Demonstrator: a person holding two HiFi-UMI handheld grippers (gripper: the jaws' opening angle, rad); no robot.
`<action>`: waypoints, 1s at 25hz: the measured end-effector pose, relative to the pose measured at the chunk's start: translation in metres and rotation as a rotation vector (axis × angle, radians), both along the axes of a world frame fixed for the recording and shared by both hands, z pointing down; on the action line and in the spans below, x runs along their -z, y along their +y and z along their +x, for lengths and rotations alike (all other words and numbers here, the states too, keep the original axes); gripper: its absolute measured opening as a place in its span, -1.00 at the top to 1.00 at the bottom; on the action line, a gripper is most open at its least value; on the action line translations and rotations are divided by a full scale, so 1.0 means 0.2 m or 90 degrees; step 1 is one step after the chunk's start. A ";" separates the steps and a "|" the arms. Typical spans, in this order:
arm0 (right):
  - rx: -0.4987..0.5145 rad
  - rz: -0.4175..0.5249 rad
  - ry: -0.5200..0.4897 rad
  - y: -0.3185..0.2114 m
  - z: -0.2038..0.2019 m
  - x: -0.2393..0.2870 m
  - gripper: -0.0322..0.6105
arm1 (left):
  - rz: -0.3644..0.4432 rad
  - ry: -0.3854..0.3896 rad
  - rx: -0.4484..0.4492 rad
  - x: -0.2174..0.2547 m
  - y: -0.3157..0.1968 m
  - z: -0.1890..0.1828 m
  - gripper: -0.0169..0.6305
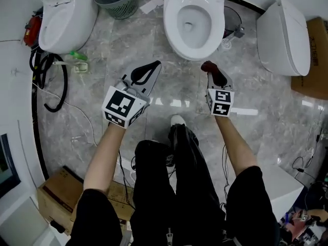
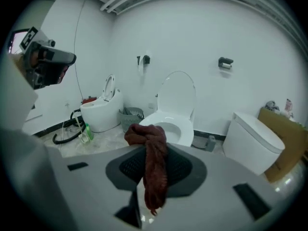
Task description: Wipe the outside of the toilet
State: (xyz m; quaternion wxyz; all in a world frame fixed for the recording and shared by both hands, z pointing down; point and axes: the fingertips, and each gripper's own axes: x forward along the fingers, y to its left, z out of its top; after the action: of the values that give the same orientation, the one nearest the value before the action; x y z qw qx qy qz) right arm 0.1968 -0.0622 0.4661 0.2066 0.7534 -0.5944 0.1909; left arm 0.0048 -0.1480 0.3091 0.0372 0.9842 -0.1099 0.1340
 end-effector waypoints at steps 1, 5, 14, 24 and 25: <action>0.002 0.002 0.001 0.02 -0.02 0.12 0.60 | 0.001 -0.001 -0.001 0.11 0.03 -0.02 0.94; 0.013 0.023 0.002 0.11 -0.18 0.63 0.60 | 0.000 -0.001 -0.002 0.50 0.18 -0.15 0.94; 0.065 0.088 -0.053 0.29 -0.54 1.67 0.59 | -0.004 0.018 0.020 1.26 0.43 -0.36 0.94; 0.004 0.152 -0.101 0.55 -0.36 2.12 0.59 | 0.002 0.050 0.055 1.66 0.55 -0.21 0.94; -0.002 0.161 -0.105 0.57 -0.32 2.15 0.59 | 0.007 0.051 0.056 1.69 0.56 -0.18 0.94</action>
State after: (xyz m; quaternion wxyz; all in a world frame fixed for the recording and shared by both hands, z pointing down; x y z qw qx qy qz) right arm 0.1322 0.0514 0.0352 0.0599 0.7560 -0.6276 0.1762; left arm -0.0312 -0.0351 -0.0286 0.0422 0.9832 -0.1518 0.0924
